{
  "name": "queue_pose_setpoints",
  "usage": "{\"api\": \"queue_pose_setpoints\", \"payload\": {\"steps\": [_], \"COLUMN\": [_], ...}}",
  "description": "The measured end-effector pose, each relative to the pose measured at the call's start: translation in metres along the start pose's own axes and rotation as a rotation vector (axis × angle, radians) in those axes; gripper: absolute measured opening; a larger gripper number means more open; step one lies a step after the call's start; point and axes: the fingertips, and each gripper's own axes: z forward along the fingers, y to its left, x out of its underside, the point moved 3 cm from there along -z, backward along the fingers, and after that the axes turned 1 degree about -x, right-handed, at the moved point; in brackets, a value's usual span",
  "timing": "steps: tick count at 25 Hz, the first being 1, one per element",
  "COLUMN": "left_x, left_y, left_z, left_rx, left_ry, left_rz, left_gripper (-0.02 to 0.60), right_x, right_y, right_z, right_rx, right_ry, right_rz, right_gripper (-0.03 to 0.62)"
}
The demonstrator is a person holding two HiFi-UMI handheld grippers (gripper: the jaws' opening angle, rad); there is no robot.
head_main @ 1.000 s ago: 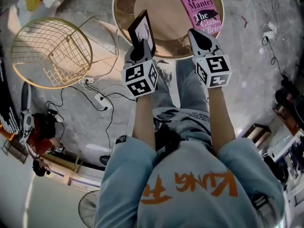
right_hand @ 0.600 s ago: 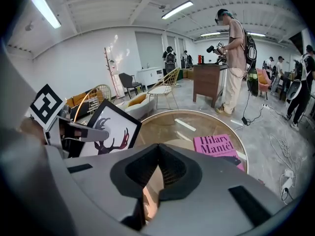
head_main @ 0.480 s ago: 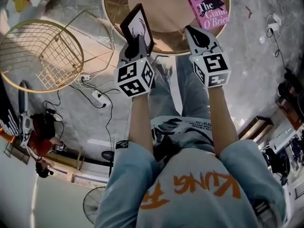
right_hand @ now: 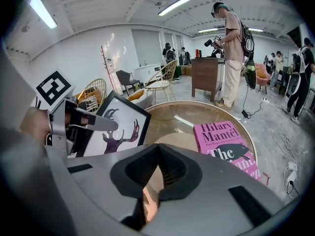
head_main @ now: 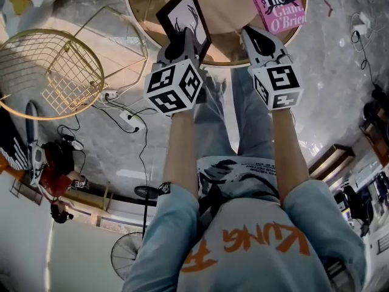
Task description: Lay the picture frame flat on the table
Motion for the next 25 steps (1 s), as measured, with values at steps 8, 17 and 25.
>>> {"api": "queue_pose_setpoints", "payload": {"steps": [8, 17, 25], "left_x": [0.0, -0.004, -0.003], "left_y": [-0.003, -0.008, -0.008], "left_z": [0.029, 0.056, 0.085], "left_rx": [0.067, 0.156, 0.202], "left_ry": [0.004, 0.025, 0.047], "left_rz": [-0.042, -0.132, -0.216], "left_gripper": [0.026, 0.026, 0.026], "right_x": [0.013, 0.018, 0.025], "right_y": [-0.015, -0.026, -0.04], "right_z": [0.013, 0.02, 0.028], "right_rx": [0.002, 0.005, -0.002], "right_ry": [-0.001, 0.001, 0.003], "right_rz": [0.029, 0.058, 0.073], "right_gripper": [-0.003, -0.003, -0.003]}}
